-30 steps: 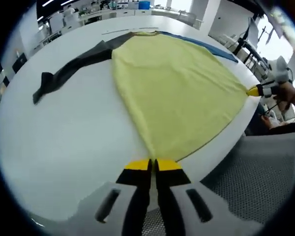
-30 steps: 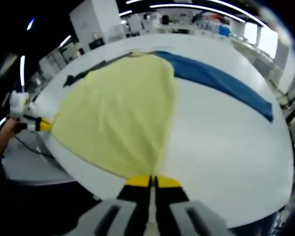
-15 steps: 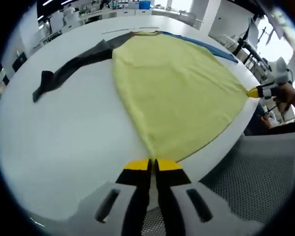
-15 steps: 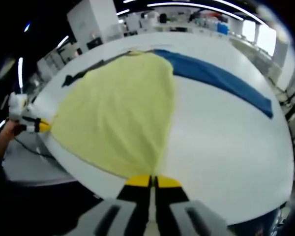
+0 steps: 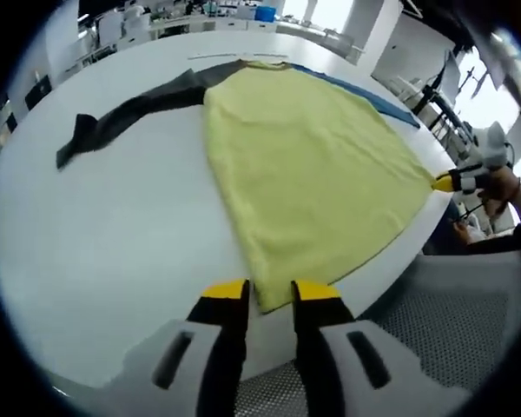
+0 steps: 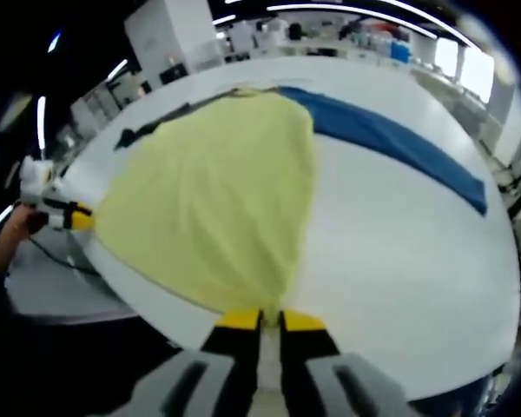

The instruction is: Fold the garment on the visible template until the final outline fits inside the template.

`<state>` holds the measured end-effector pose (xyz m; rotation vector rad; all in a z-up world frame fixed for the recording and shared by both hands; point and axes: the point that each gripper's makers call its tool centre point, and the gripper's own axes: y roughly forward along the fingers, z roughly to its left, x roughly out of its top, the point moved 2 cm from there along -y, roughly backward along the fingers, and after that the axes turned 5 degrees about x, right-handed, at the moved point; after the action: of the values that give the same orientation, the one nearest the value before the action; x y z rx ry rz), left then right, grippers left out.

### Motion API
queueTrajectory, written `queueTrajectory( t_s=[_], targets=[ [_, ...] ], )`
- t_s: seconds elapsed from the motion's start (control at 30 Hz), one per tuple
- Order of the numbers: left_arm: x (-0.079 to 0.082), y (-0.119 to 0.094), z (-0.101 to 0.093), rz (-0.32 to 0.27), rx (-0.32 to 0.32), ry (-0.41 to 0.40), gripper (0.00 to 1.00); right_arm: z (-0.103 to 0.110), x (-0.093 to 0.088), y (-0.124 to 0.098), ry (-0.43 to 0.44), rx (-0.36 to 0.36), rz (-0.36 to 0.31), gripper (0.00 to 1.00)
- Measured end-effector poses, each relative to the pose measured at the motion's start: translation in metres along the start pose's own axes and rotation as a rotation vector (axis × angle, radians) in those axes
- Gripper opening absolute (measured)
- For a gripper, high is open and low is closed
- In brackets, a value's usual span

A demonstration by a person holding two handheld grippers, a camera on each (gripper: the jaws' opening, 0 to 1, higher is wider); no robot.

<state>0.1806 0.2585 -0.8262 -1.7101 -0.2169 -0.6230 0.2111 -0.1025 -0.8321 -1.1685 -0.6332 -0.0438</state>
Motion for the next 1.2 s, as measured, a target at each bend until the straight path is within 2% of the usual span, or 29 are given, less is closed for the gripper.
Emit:
queueTrajectory(
  t_s=[0.2,0.23,0.33,0.47,0.57,0.67,0.77,0.87,0.97,1.13,1.2],
  targets=[
    [0.004,-0.003,-0.001,-0.025,0.010,0.034,0.40,0.005,-0.001,-0.001,-0.021,0.008,0.006,0.20],
    [0.005,-0.003,0.000,-0.034,0.014,0.031,0.46,0.005,0.001,-0.002,-0.057,-0.010,0.005,0.24],
    [0.009,-0.004,0.004,-0.056,0.030,0.039,0.59,0.001,0.001,-0.003,-0.088,-0.037,0.014,0.37],
    [0.015,-0.005,0.008,-0.102,0.030,0.047,0.67,-0.006,0.007,-0.004,-0.089,-0.044,-0.005,0.56],
    [0.023,-0.008,0.003,-0.139,0.007,0.046,0.73,-0.013,0.012,-0.004,-0.105,-0.075,-0.026,0.69],
    [0.032,-0.011,0.003,-0.184,0.003,0.059,0.80,-0.020,0.017,-0.006,-0.085,-0.086,-0.049,0.81],
    [0.036,-0.010,0.001,-0.194,-0.005,0.109,0.88,-0.027,0.020,-0.007,-0.069,-0.090,-0.064,0.89],
    [0.037,-0.009,0.001,-0.200,-0.003,0.126,0.94,-0.032,0.025,-0.009,-0.031,-0.073,-0.094,0.97],
    [0.040,-0.011,-0.001,-0.216,-0.012,0.135,0.98,-0.037,0.033,-0.014,-0.017,-0.065,-0.120,0.99],
    [0.048,-0.016,-0.004,-0.237,-0.010,0.143,0.99,-0.065,0.039,-0.025,0.028,-0.086,-0.156,0.99],
    [0.051,-0.019,-0.006,-0.248,-0.013,0.148,0.99,-0.082,0.041,-0.031,0.045,-0.110,-0.174,0.99]
  ],
)
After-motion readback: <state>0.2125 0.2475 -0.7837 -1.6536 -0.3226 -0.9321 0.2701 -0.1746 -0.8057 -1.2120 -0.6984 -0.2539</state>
